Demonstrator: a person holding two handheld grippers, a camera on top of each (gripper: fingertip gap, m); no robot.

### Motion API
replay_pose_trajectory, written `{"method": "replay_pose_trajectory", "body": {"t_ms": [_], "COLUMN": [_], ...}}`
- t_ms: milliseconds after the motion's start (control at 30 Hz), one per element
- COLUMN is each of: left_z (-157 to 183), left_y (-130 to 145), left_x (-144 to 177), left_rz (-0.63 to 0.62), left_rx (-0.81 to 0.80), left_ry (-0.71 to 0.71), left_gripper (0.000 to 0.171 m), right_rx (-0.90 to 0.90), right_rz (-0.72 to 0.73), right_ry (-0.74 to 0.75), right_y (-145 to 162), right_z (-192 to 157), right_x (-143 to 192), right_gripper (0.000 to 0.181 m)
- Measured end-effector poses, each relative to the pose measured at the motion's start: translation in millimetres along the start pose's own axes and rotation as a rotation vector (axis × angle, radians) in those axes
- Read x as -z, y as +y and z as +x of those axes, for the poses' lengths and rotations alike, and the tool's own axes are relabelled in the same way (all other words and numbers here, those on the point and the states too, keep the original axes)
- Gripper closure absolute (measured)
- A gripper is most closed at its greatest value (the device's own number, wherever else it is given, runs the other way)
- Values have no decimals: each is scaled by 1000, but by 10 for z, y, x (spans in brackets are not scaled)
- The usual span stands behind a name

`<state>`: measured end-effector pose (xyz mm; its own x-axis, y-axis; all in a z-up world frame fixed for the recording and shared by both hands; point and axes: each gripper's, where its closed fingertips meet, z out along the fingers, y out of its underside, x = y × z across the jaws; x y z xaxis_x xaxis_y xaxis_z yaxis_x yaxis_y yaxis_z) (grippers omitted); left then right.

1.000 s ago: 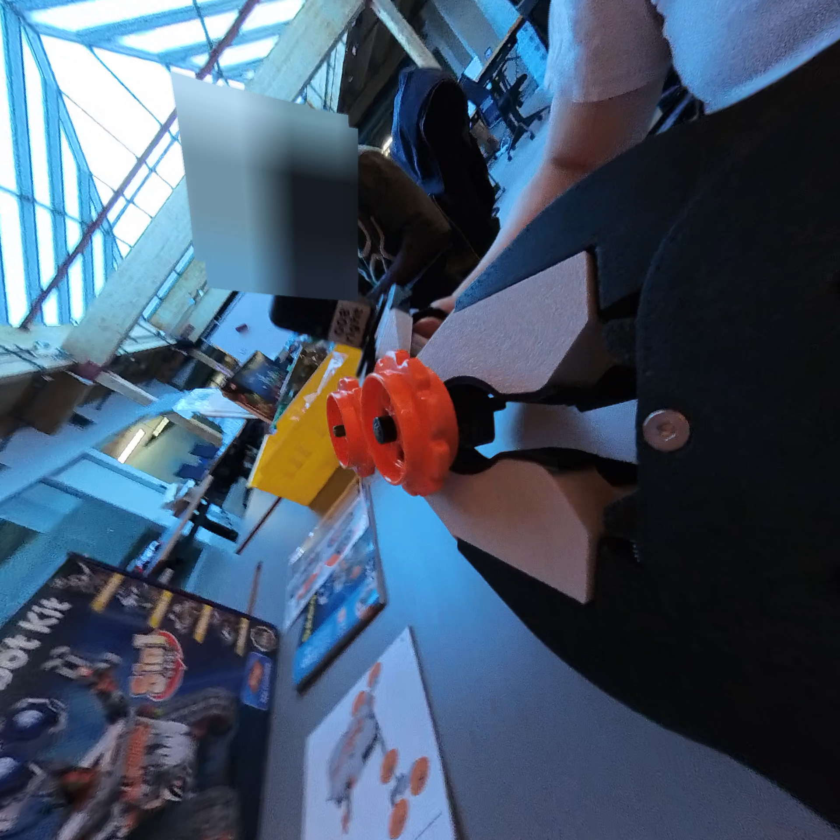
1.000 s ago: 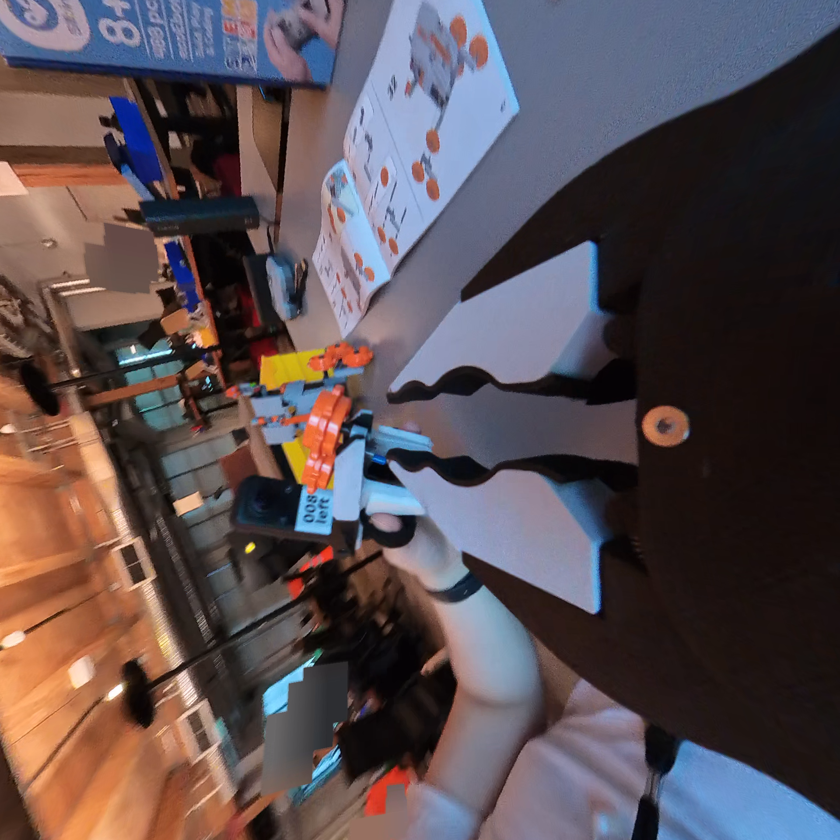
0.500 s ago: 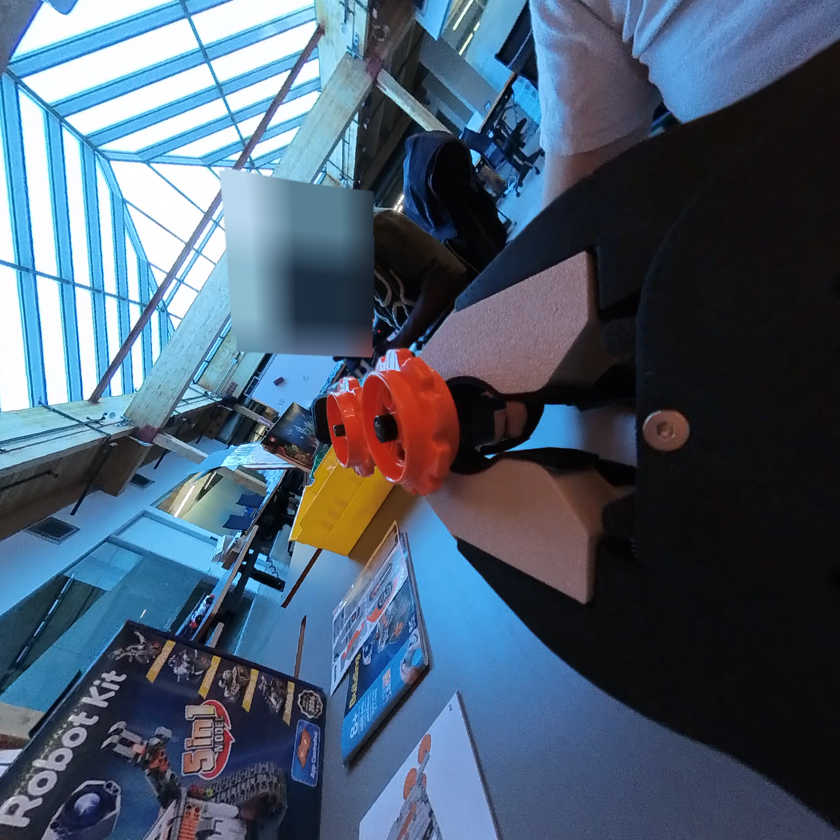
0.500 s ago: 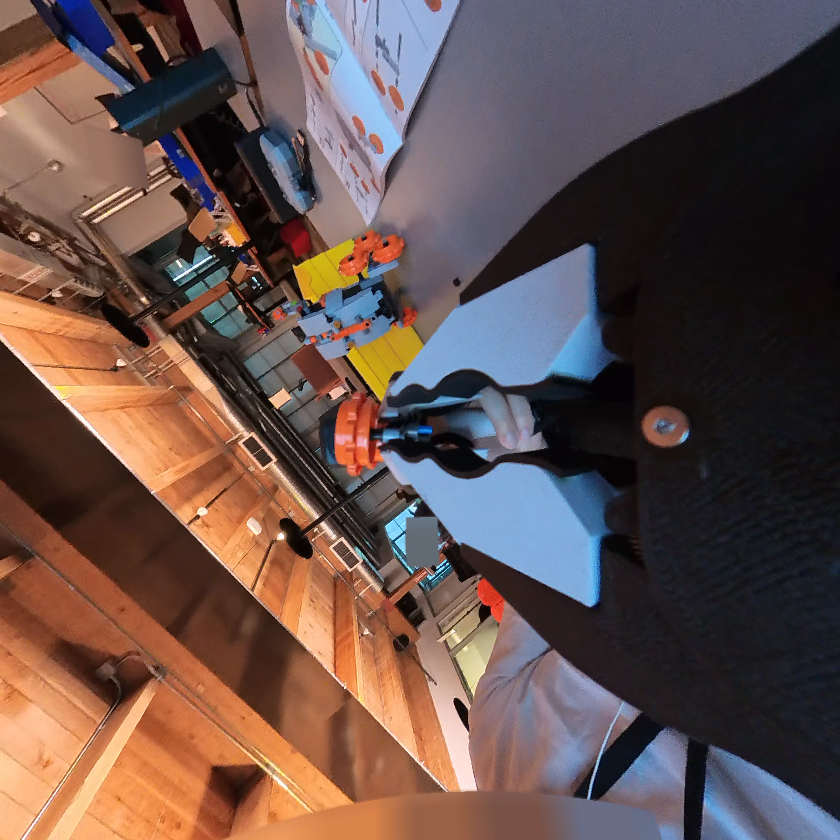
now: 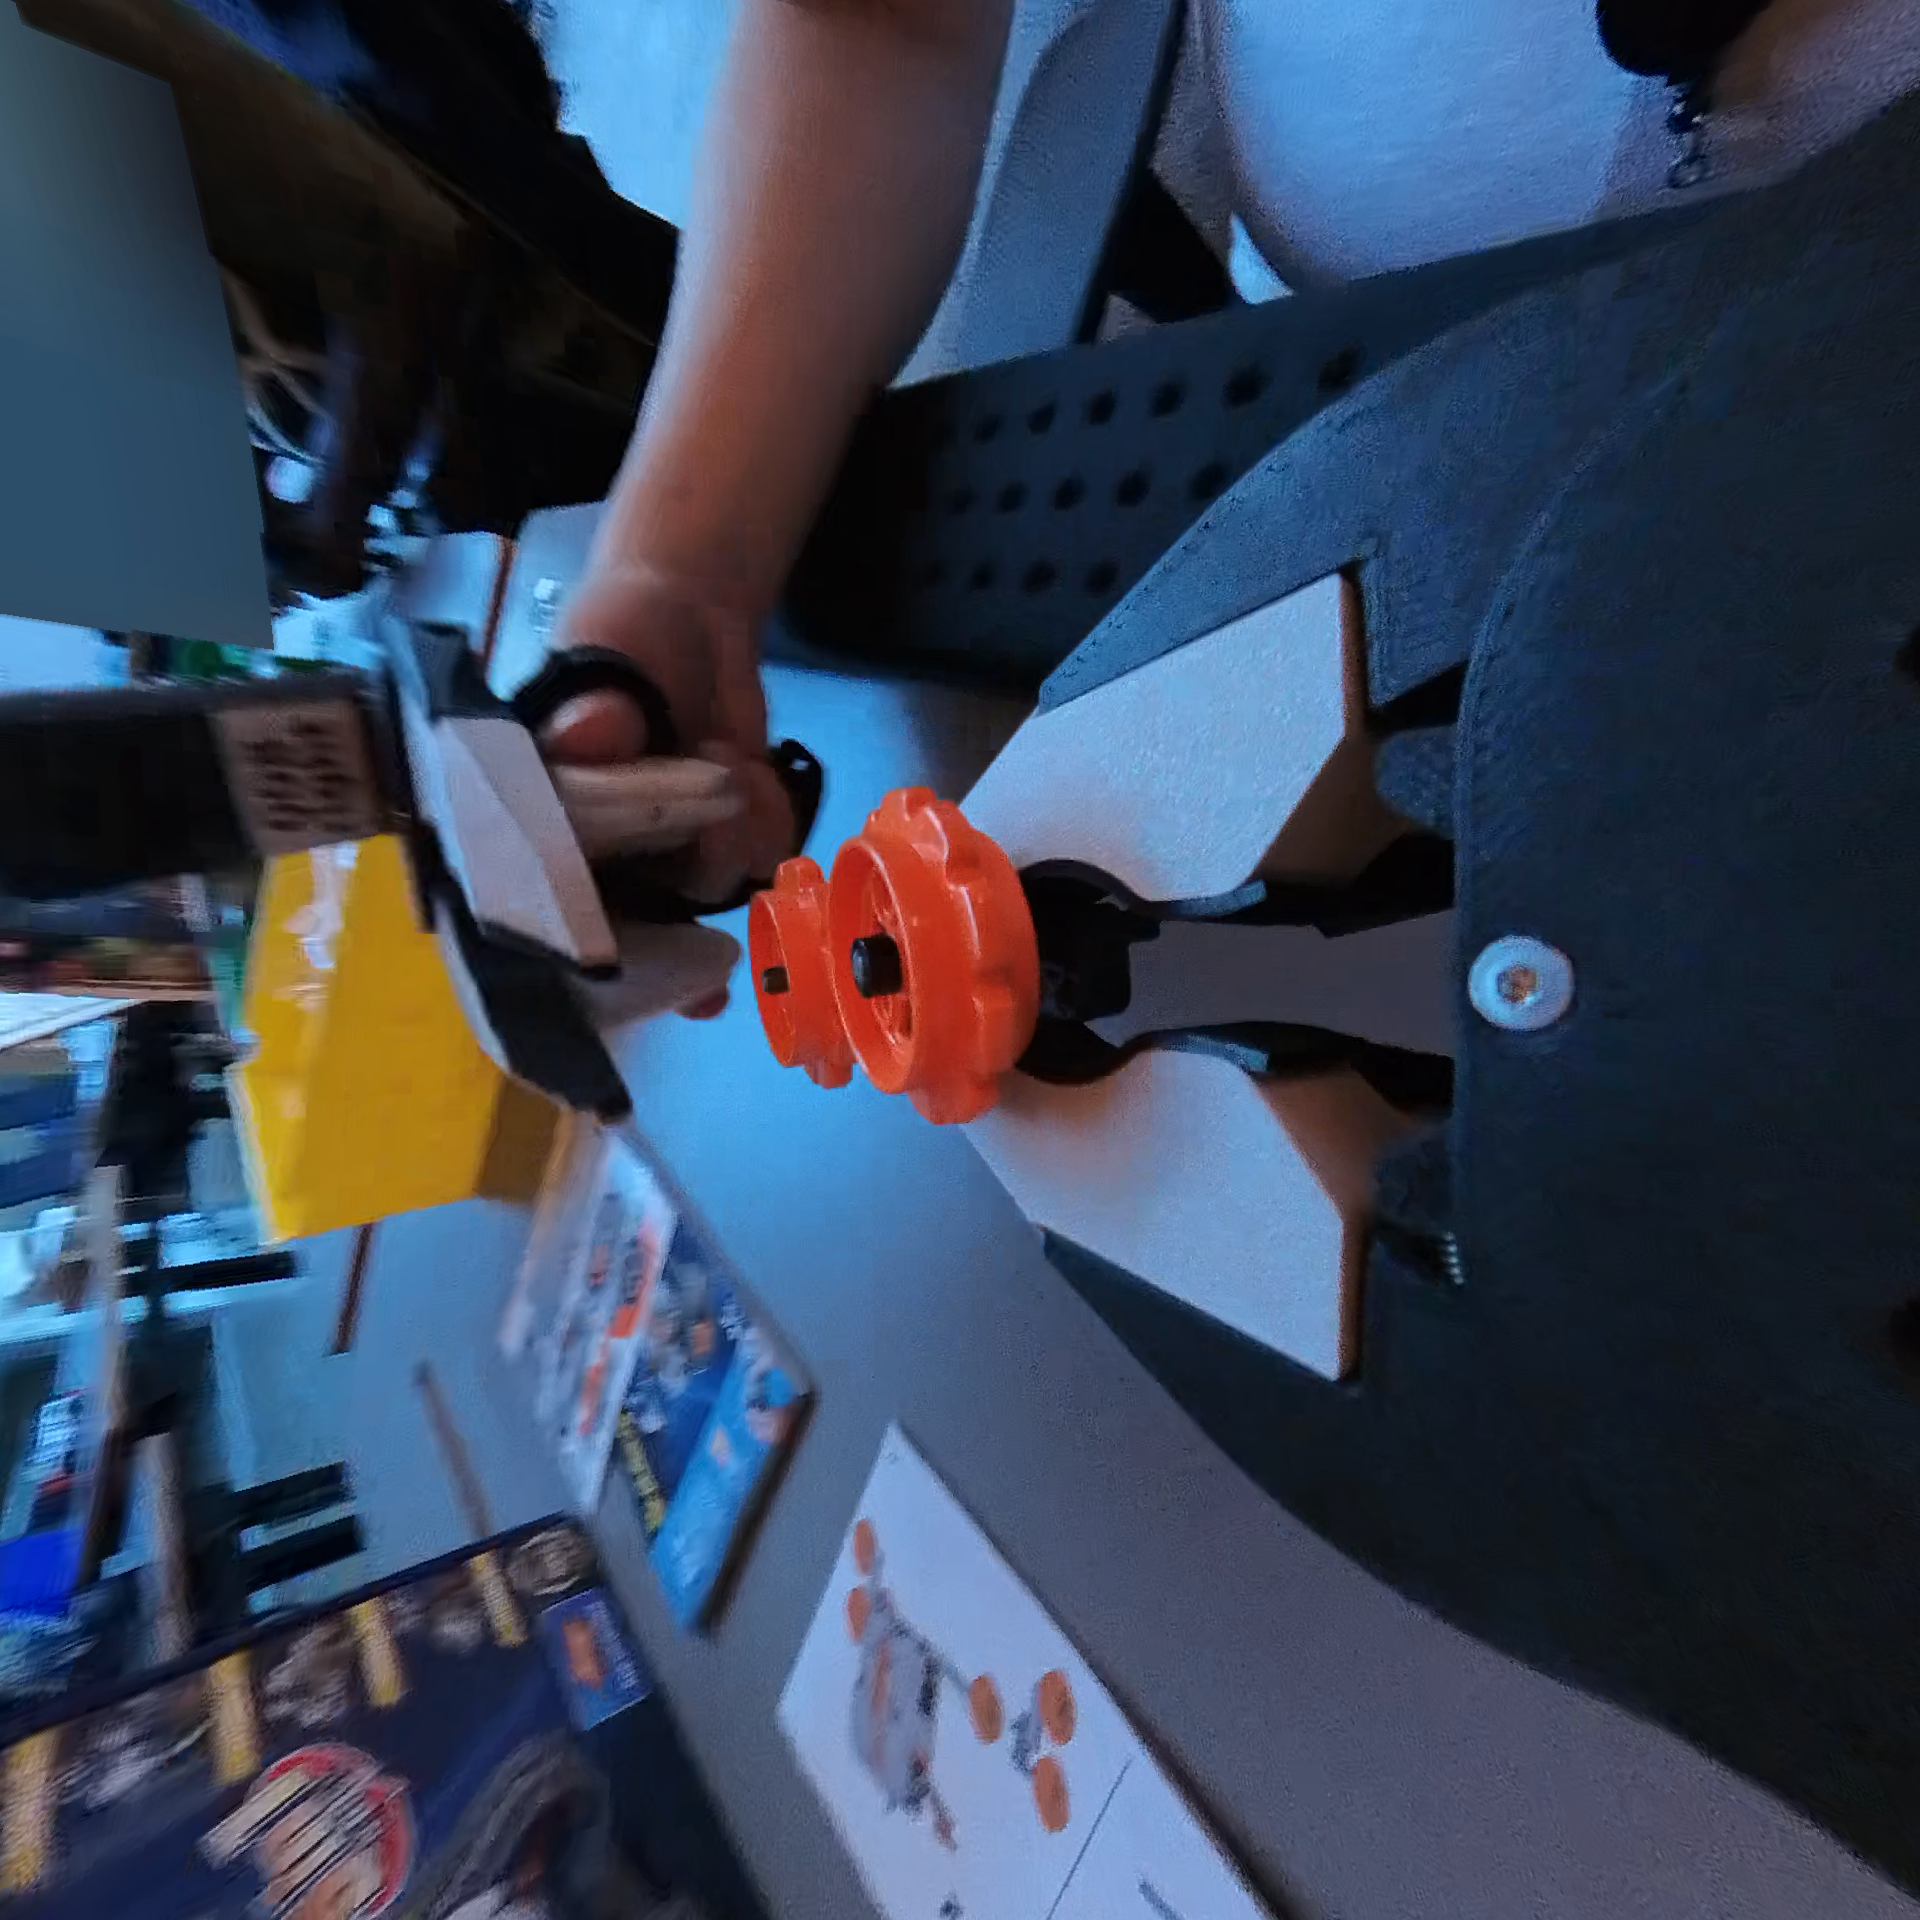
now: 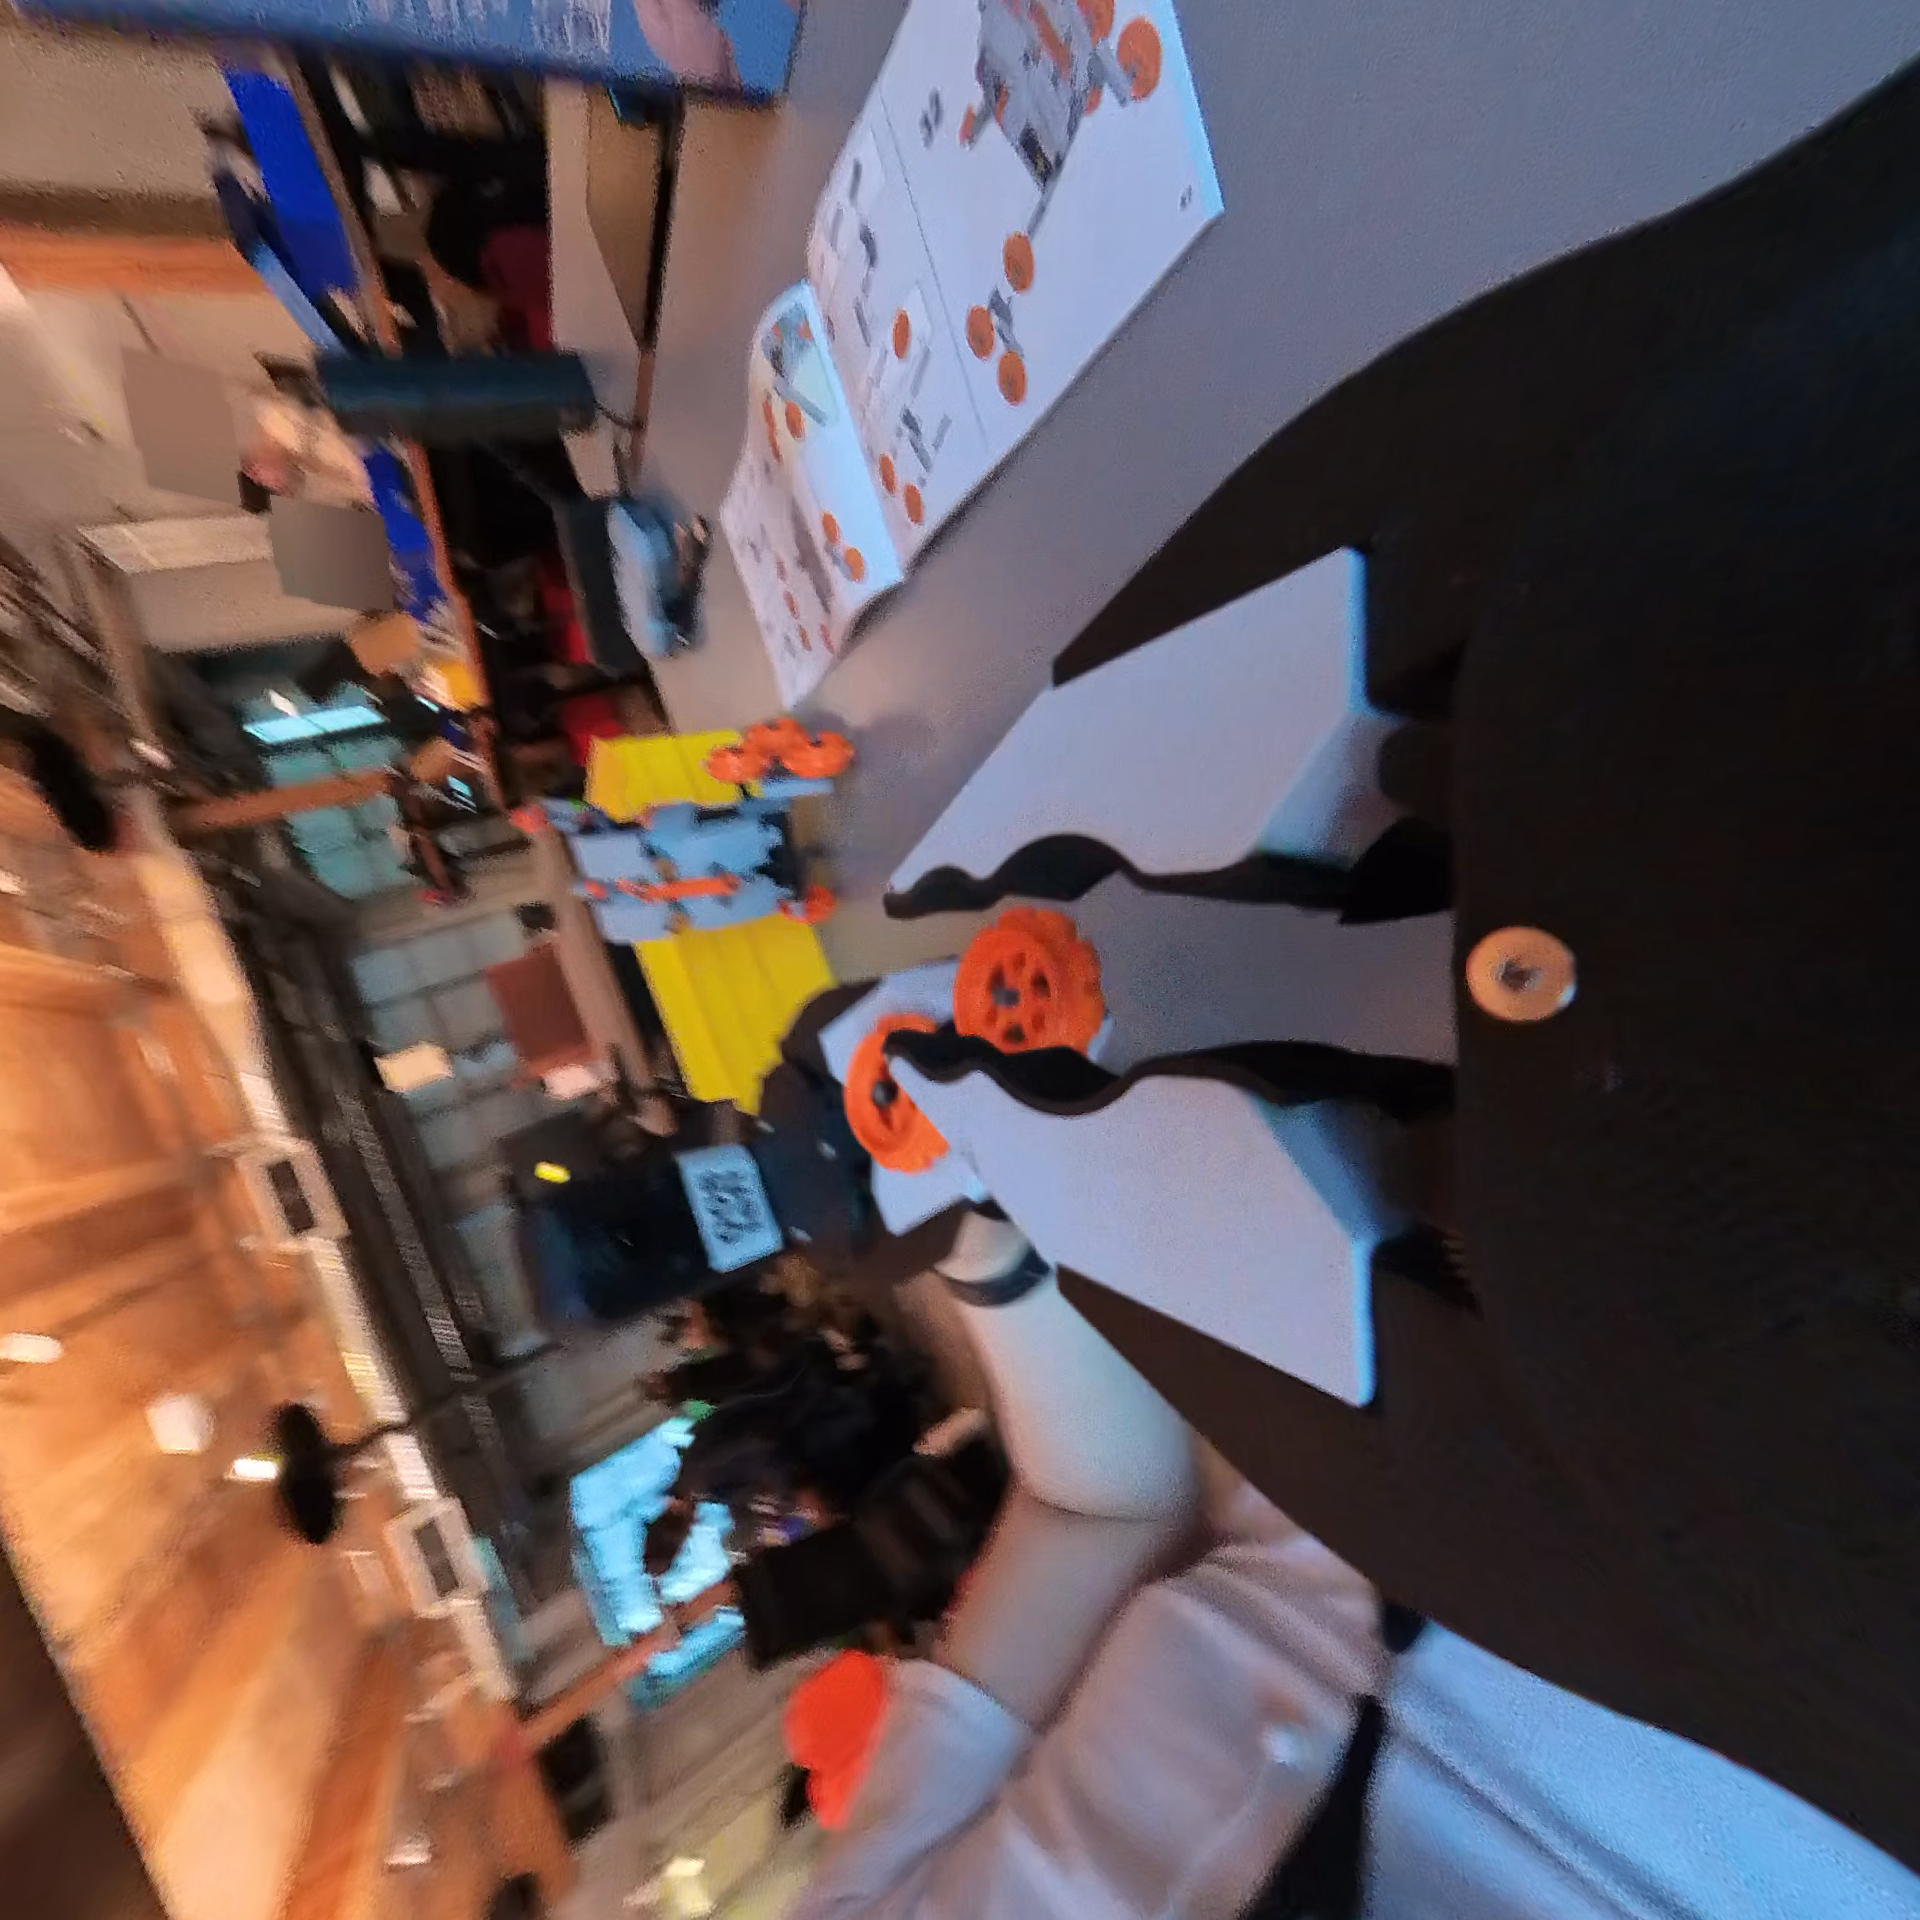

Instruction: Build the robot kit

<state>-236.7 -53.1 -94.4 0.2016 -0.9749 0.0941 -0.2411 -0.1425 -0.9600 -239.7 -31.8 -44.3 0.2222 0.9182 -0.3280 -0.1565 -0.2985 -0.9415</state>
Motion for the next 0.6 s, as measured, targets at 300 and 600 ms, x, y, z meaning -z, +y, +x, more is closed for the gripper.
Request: {"method": "replay_pose_trajectory", "body": {"t_ms": [300, 600], "left_z": [-35, -60], "left_y": [445, 803], "left_x": [-124, -124], "left_rz": [-245, -419], "left_rx": [-124, 326], "left_ry": [-31, 58], "left_gripper": [163, 163], "right_rx": [249, 287], "right_rz": [-438, -494], "right_ry": [60, 129], "right_y": [695, 769], "right_z": [106, 217], "right_x": [64, 123], "right_gripper": [165, 162]}}
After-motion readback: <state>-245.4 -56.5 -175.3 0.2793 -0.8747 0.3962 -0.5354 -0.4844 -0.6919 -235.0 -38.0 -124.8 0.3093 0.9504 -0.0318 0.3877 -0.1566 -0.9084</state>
